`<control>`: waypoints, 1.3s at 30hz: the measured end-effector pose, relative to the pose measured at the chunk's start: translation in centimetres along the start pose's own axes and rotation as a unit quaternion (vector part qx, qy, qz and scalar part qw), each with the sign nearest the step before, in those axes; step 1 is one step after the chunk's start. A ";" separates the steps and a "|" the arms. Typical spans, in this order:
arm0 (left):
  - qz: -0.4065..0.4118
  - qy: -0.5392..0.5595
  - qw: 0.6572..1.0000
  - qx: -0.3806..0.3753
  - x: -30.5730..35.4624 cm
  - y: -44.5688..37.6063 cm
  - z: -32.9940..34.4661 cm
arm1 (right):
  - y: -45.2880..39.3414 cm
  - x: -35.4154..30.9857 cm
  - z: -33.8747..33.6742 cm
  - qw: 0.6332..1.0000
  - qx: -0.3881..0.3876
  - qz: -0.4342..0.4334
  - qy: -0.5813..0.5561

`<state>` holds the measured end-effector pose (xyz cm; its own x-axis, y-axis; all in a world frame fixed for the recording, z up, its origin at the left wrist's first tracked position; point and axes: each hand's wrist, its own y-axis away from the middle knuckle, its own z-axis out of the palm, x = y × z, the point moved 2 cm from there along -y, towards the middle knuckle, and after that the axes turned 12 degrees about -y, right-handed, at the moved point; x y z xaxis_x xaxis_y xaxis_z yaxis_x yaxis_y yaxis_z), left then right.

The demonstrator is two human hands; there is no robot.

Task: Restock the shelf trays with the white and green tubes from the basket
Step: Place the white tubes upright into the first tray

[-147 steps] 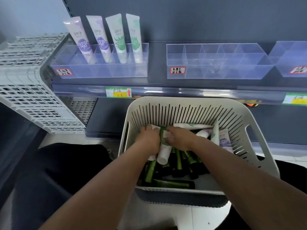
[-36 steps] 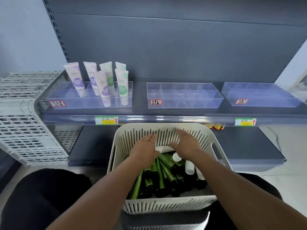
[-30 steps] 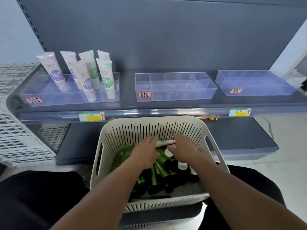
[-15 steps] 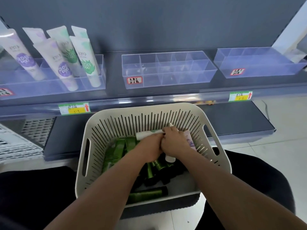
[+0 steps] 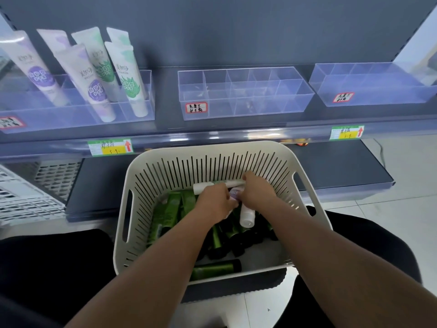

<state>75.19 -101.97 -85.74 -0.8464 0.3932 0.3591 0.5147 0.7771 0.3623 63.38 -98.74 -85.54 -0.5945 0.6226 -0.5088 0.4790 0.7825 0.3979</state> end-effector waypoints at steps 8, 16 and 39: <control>-0.036 -0.062 0.993 -0.091 0.1 -1.1 -0.8 | 0.4 0.4 -0.5 0.998 0.007 0.020 -0.062; -0.015 -0.030 0.998 -0.044 -2.5 1.3 -4.0 | 2.1 -3.5 -1.2 0.985 0.041 -0.053 -0.160; 0.002 0.312 0.926 0.214 -9.4 8.5 -17.1 | 8.9 -19.2 -4.7 0.916 0.111 -0.251 -0.294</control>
<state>89.83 -107.44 -71.37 -0.5321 0.1393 0.8351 0.3038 0.9521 0.0348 76.08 -103.72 -68.64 -0.3561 0.0232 -0.9342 0.3998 0.9073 -0.1299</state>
